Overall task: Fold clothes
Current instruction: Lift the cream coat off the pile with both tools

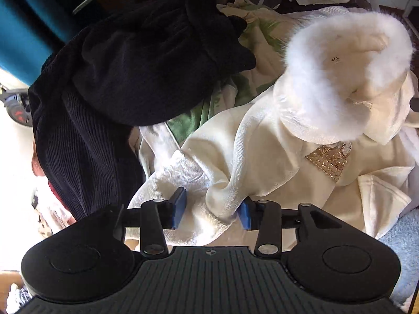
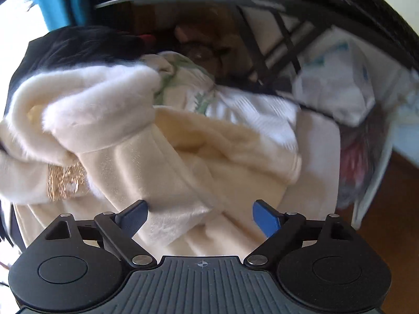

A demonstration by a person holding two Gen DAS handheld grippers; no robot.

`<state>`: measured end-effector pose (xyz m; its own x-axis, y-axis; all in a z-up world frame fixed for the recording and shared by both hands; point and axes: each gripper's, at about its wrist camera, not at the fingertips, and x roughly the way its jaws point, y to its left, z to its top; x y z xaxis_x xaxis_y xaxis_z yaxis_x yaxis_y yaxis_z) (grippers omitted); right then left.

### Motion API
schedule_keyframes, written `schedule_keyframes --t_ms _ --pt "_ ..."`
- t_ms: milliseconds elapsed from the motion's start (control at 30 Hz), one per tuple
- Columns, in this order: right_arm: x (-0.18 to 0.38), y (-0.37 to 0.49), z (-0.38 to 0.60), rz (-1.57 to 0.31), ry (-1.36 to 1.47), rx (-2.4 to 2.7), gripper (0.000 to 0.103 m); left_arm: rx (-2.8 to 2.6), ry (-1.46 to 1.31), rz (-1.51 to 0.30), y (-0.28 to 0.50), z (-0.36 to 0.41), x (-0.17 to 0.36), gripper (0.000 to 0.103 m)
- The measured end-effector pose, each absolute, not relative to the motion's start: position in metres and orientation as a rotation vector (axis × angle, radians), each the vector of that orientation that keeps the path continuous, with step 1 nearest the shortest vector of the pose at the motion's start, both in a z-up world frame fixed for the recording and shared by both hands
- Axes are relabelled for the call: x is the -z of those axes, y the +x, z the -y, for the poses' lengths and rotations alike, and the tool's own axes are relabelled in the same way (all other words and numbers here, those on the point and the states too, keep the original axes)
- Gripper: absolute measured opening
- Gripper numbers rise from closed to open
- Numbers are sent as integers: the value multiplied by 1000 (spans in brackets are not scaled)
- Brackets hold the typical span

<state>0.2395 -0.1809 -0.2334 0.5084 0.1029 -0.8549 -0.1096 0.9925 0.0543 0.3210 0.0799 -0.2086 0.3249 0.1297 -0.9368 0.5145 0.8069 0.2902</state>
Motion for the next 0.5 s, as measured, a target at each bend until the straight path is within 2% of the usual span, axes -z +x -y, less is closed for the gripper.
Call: schedule_keyframes --t_ms 67,133,200,267,300,333,367,433,500 --pt "236 246 172 -998 -110 -205 86 297 673 -1207 319 -72 212 54" --pt "238 254 158 -972 -176 -300 92 322 732 -1179 316 -66 217 56" --pt "244 263 147 -983 -180 -376 92 352 781 -1152 313 -61 222 58" --pt "253 271 139 -1012 -162 -413 78 375 823 -1131 307 -57 226 58" --pt "257 274 136 -1042 -134 -424 61 385 851 -1114 304 -56 228 57" --pt "260 276 135 -1064 -100 -419 46 395 877 -1096 301 -54 229 47" --pt "258 276 137 -1070 -64 -394 41 402 892 -1081 298 -53 228 31" --pt "251 273 142 -1066 7 -337 26 399 872 -1066 295 -55 218 22" --pt "237 267 153 -1024 54 -263 23 376 834 -1018 291 -57 202 21"
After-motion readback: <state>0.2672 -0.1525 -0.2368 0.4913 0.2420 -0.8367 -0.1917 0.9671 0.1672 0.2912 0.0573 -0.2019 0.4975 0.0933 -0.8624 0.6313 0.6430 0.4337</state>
